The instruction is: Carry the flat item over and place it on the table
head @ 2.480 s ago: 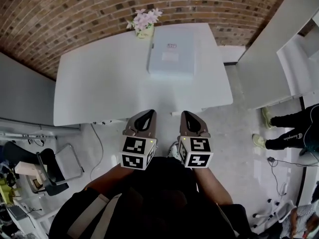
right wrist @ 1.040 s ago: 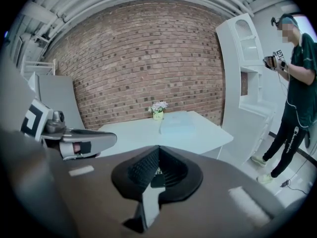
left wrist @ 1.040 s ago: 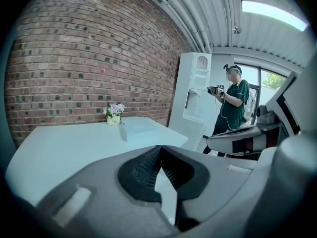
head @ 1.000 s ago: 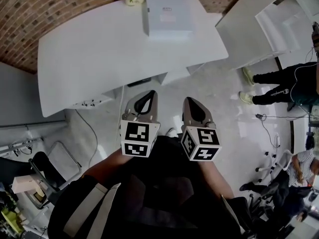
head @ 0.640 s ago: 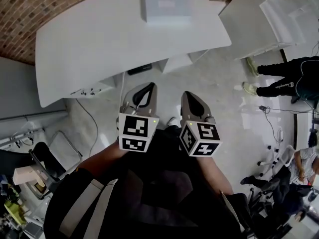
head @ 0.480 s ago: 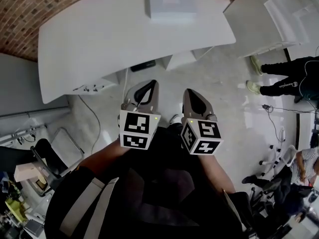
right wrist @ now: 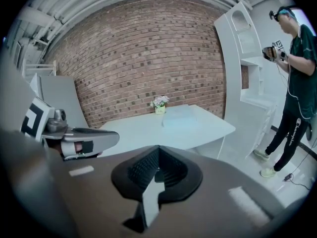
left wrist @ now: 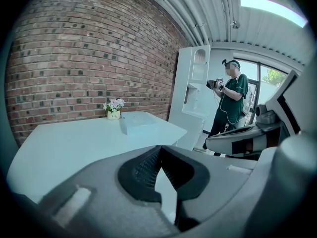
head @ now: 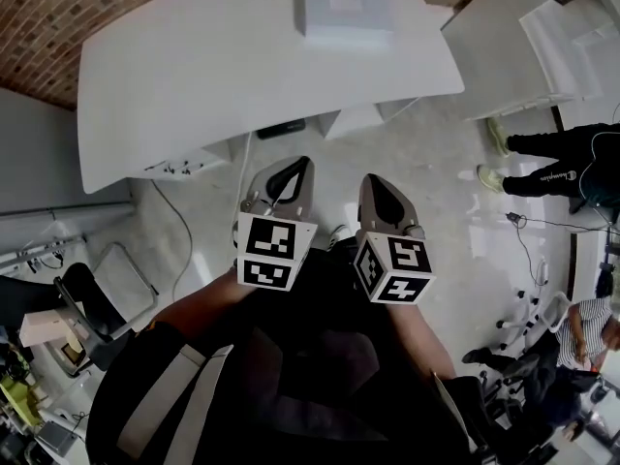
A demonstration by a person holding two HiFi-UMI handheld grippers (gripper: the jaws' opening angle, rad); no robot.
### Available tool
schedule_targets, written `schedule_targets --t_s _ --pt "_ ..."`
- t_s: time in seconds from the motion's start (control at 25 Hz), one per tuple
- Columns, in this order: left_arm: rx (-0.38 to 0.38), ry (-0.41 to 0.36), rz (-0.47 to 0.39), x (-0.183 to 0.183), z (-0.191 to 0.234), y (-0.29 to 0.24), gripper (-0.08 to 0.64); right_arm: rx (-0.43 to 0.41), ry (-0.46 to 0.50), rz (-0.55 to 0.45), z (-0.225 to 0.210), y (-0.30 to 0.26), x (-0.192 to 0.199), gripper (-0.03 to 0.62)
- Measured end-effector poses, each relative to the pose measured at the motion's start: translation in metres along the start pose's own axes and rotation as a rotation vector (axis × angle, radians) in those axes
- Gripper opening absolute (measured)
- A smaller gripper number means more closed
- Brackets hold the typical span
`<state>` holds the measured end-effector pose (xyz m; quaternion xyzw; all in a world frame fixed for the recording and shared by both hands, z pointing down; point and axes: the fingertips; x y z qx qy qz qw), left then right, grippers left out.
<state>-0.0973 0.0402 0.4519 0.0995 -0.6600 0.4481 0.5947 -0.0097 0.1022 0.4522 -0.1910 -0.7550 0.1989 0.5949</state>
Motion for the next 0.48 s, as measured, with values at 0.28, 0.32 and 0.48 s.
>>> schedule_targets --t_s 0.28,0.32,0.48 --pt "0.001 0.004 -0.001 0.0017 0.0046 0.0015 0.002 0.003 0.009 -0.003 0.0047 -0.0028 -0.0007 0.000" --pt "0.001 0.004 -0.001 0.0015 0.0048 0.0020 0.002 0.002 0.010 -0.003 0.0055 -0.0027 -0.0009 0.000" --pt "0.004 0.002 -0.002 0.0009 0.0050 0.0044 0.002 0.001 0.014 -0.005 0.0089 -0.0020 -0.0023 0.000"
Point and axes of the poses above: the fingertips, and each gripper's own axes: y backward along the fingers, z to its left, x out of its underside, and after that the axes turned 6 degrees about -x, right-handed
